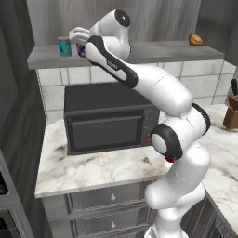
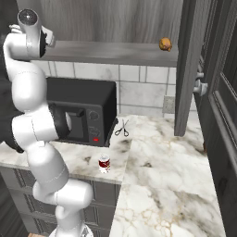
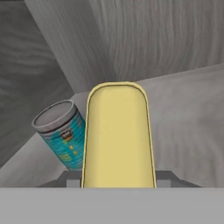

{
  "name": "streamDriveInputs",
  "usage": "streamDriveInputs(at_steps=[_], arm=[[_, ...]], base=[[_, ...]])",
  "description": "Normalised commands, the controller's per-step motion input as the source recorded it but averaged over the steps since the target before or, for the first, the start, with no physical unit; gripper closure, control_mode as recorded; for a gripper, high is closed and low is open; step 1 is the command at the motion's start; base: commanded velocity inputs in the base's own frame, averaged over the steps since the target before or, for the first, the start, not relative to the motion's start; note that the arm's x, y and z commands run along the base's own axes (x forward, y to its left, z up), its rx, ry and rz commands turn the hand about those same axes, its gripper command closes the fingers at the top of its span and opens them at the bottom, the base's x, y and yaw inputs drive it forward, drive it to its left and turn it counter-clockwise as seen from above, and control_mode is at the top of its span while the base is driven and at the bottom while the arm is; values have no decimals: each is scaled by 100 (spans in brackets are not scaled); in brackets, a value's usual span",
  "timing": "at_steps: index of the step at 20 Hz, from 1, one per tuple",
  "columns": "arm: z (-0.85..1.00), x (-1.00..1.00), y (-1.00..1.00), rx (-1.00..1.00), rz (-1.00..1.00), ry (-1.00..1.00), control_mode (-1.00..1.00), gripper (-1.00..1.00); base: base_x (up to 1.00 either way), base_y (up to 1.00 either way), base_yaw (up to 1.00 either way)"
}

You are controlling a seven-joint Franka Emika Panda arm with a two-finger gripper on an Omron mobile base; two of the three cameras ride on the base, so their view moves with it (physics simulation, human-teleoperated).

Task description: Pick the cans from the counter and place them in their designated side in the cabinet.

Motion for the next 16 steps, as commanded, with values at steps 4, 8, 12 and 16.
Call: streamDriveInputs(at_steps=[4,8,12,16], arm=[[-2,20,10,-2,0,2,-100,100],[-3,19,9,-2,0,3,-100,100],[-4,19,9,-2,0,2,-100,100],[-6,20,9,-2,0,3,-100,100]], base=[[0,0,0],[0,0,0],[0,0,0],[0,0,0]])
